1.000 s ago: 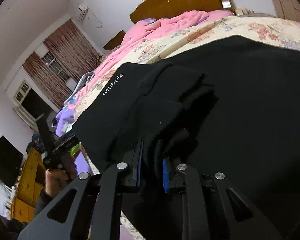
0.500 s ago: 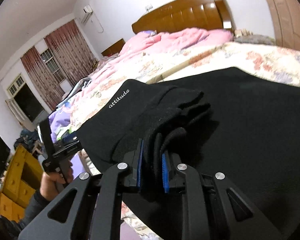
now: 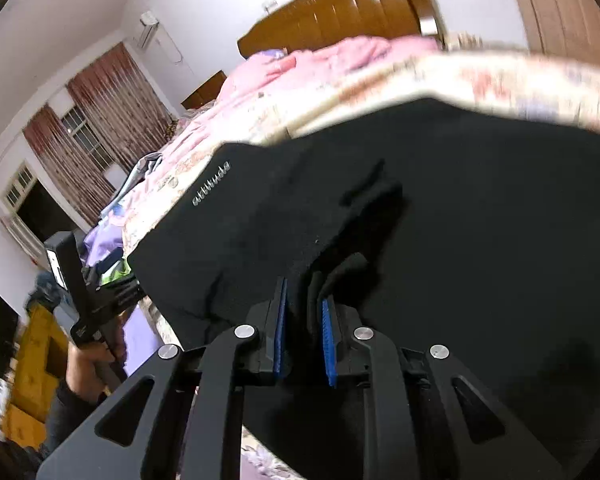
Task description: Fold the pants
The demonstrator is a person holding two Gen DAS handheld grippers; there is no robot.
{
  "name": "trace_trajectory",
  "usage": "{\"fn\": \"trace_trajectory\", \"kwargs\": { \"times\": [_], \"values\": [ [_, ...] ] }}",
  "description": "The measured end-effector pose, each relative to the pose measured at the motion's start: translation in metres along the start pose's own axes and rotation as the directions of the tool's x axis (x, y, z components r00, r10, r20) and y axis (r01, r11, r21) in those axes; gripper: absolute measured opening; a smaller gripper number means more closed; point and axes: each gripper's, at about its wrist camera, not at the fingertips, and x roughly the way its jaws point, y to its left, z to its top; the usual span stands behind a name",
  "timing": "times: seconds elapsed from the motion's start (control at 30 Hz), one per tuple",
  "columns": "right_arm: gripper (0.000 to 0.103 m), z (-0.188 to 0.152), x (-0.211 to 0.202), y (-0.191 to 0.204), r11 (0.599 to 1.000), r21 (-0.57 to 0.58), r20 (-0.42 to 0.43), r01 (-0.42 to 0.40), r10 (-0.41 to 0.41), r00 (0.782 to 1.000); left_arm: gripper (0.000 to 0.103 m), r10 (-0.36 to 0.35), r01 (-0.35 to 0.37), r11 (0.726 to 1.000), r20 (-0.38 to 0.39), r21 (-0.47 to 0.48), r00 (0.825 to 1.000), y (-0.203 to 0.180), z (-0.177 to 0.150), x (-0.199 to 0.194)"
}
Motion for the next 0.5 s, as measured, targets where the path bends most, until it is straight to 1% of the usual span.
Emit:
{"fn": "trace_trajectory", "kwargs": {
  "times": [0.07,0.1,0.17,0.2,0.23,0.27,0.33,0.37,0.4,0.43,0.47,0.5],
  "values": [
    [0.018,0.002,-0.001,-0.003,1.000,0.006,-0.003,-0.010,0.010,1.000,0.102,-0.025,0.024,0.999,-0.007,-0.029,1.000,0.005,-0.002,0.003],
    [0.023,0.004,-0.002,-0.003,1.000,0.010,-0.012,-0.014,0.014,1.000,0.102,-0.026,0.026,0.999,-0.013,-0.027,1.000,0.005,-0.002,0.001],
    [0.035,0.007,-0.004,-0.001,1.000,0.007,-0.042,-0.001,0.001,0.999,0.102,-0.028,0.028,1.000,-0.022,-0.001,0.999,0.004,-0.001,-0.004],
    [0.048,0.008,-0.006,-0.002,1.000,0.003,-0.048,0.007,-0.007,0.999,0.101,-0.038,0.039,0.999,-0.028,0.029,0.999,0.005,-0.002,-0.011],
    [0.061,0.009,-0.014,-0.002,1.000,-0.004,-0.036,0.015,-0.015,0.999,0.101,-0.039,0.041,0.998,-0.030,0.047,0.999,0.006,-0.004,-0.016],
    [0.064,0.009,-0.022,-0.002,1.000,-0.008,-0.007,0.024,-0.024,1.000,0.101,-0.034,0.036,0.997,-0.032,0.068,0.999,0.010,-0.006,-0.023],
    [0.065,0.010,-0.041,0.003,0.998,-0.030,0.071,0.063,-0.061,0.996,0.101,-0.013,0.016,0.997,-0.036,0.078,0.999,0.024,-0.011,-0.041],
    [0.065,0.012,-0.047,0.008,0.995,-0.056,0.094,0.080,-0.075,0.993,0.101,0.003,-0.002,0.998,-0.024,0.061,1.000,0.033,-0.011,-0.051],
    [0.065,0.014,-0.049,0.017,0.991,-0.093,0.112,0.093,-0.082,0.990,0.101,-0.002,0.002,1.000,0.004,0.012,1.000,0.047,-0.007,-0.064],
    [0.065,0.015,-0.048,0.024,0.989,-0.116,0.119,0.096,-0.082,0.989,0.101,-0.025,0.026,0.999,0.034,-0.044,0.999,0.058,0.000,-0.076],
    [0.065,0.016,-0.044,0.033,0.985,-0.143,0.121,0.096,-0.079,0.989,0.101,-0.067,0.078,0.990,0.089,-0.117,0.994,0.068,0.014,-0.089],
    [0.065,0.017,-0.036,0.044,0.979,-0.180,0.114,0.097,-0.077,0.990,0.101,-0.108,0.129,0.980,0.137,-0.151,0.985,0.068,0.027,-0.098]
  ]
}}
